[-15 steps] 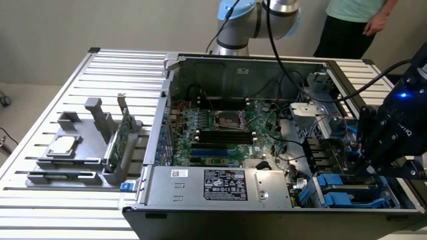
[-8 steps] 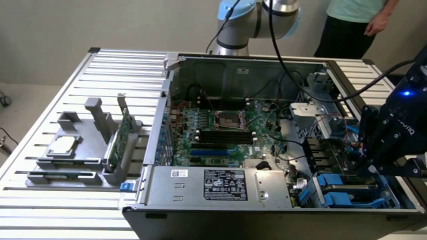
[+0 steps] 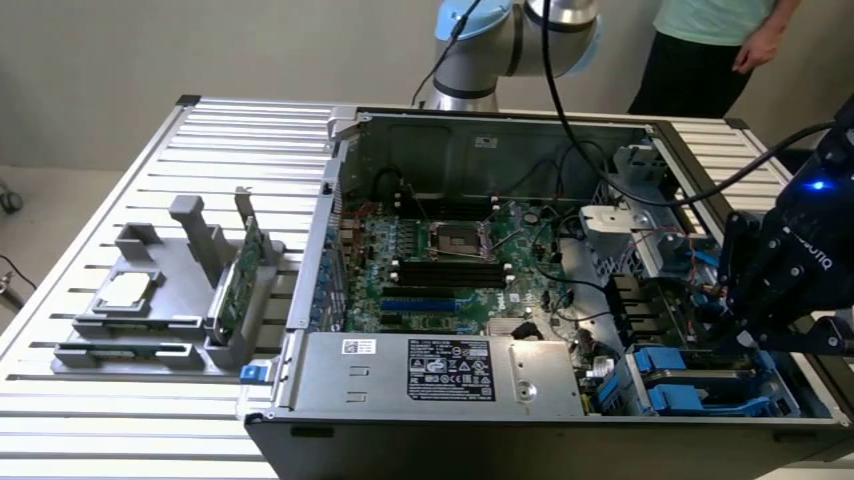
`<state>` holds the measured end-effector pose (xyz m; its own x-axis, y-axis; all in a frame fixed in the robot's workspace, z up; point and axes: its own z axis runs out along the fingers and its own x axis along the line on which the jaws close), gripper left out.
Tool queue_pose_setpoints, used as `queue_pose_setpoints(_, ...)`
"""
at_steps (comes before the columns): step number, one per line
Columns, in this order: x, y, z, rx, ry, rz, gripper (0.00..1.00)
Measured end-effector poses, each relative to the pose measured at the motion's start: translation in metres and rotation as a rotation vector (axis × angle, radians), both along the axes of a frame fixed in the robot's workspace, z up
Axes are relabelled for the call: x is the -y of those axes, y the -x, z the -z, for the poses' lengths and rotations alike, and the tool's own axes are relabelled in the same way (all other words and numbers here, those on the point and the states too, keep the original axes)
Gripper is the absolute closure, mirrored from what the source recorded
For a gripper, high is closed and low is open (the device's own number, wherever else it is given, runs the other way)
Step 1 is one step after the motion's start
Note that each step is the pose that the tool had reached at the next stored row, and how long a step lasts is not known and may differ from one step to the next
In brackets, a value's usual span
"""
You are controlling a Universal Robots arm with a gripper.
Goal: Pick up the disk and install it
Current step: 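Insert the first disk wire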
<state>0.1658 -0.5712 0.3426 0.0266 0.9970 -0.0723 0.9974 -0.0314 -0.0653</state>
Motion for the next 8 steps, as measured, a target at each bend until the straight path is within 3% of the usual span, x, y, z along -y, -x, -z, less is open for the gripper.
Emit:
queue_pose_setpoints(4, 0.0, -0.0009, 0.0001, -0.005, 0.0008, 0.005, 0.84)
queue_pose_setpoints(8, 0.0, -0.0013, 0.0003, -0.0054, 0.001, 0.007, 0.84)
